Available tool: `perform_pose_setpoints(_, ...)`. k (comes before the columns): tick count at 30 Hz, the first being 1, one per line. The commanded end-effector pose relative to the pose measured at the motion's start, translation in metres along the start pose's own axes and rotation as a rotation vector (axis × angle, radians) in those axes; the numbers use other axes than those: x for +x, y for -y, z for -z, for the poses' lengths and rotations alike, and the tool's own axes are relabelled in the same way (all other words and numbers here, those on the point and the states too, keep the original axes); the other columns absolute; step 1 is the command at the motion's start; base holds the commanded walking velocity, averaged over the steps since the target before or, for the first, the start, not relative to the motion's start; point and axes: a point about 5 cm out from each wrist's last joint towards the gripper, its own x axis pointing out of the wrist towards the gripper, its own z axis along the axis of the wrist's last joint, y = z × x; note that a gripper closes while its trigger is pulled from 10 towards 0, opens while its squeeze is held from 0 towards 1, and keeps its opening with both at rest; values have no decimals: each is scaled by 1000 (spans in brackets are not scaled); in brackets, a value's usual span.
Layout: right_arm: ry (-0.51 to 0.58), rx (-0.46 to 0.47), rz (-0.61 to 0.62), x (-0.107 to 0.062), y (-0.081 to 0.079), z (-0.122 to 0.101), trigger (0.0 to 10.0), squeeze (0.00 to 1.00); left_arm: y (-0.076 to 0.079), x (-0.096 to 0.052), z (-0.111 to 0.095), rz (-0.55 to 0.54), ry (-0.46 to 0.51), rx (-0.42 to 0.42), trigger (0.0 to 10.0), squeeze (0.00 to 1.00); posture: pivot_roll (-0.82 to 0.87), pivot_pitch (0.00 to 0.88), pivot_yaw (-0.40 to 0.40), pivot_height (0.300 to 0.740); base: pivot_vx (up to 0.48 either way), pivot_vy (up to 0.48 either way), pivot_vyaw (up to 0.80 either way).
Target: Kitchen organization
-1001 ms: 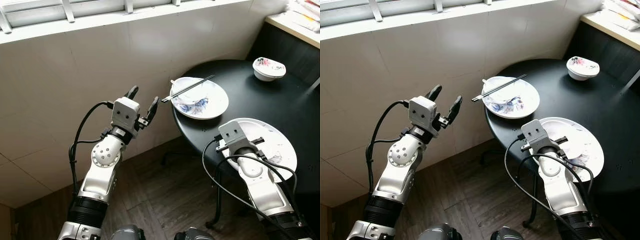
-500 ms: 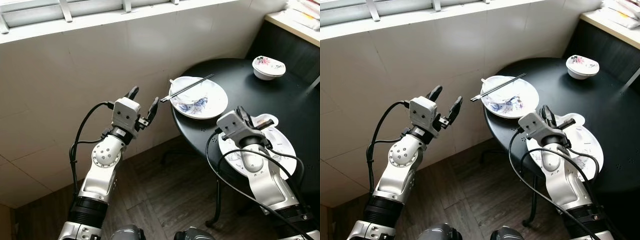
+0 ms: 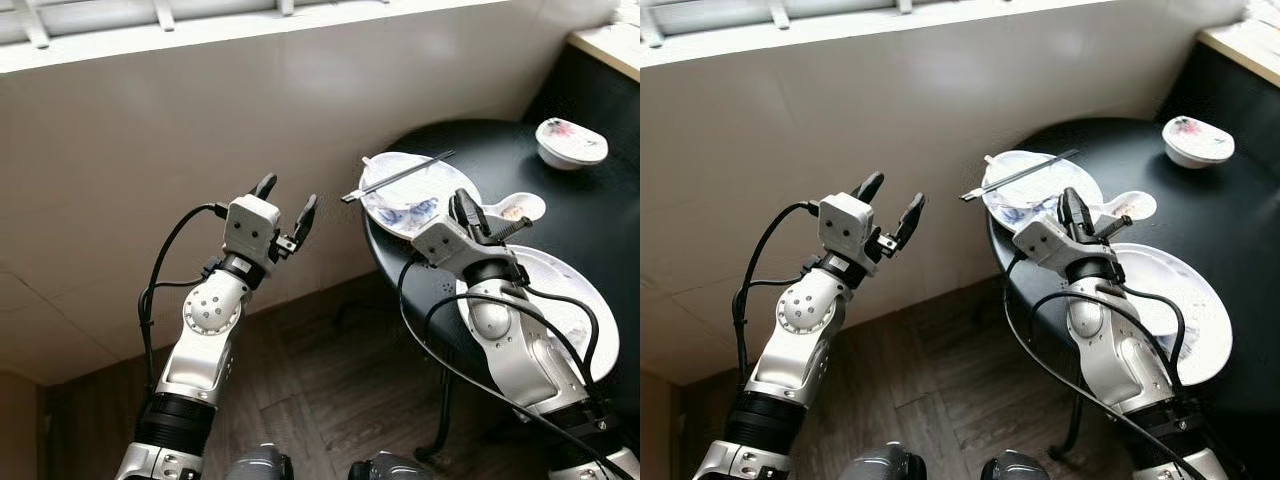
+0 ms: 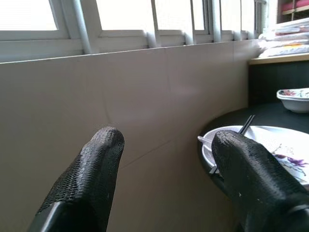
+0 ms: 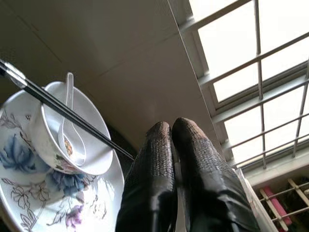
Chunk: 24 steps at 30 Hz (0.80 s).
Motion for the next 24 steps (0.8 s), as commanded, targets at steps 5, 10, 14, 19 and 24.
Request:
perform_pose_setpoints(5, 113, 22, 54, 2, 8, -18, 10000, 0, -2, 2, 0, -8, 0, -34, 10000, 0, 96, 0, -41, 740, 0, 0, 800)
perform_pose_setpoints(10, 151, 57, 56, 2, 8, -25, 10000, 0, -2, 2, -1, -6, 0, -39, 10000, 0, 97, 0, -40, 740, 0, 274, 800)
perform_pose_setpoints(14, 172, 75, 54, 2, 7, -27, 10000, 0, -1, 2, -1, 1, 0, -45, 10000, 0, 97, 0, -40, 740, 0, 383, 800)
perform_pose_setpoints(19, 196, 92, 51, 2, 7, -31, 10000, 0, -2, 2, -3, -6, 12, -42, 10000, 0, 99, 0, -41, 740, 0, 332, 800)
perform_pose_setpoints(24, 211, 105, 49, 2, 7, -33, 10000, 0, -2, 3, -3, -8, 13, -42, 10000, 0, 100, 0, -41, 740, 0, 0, 800)
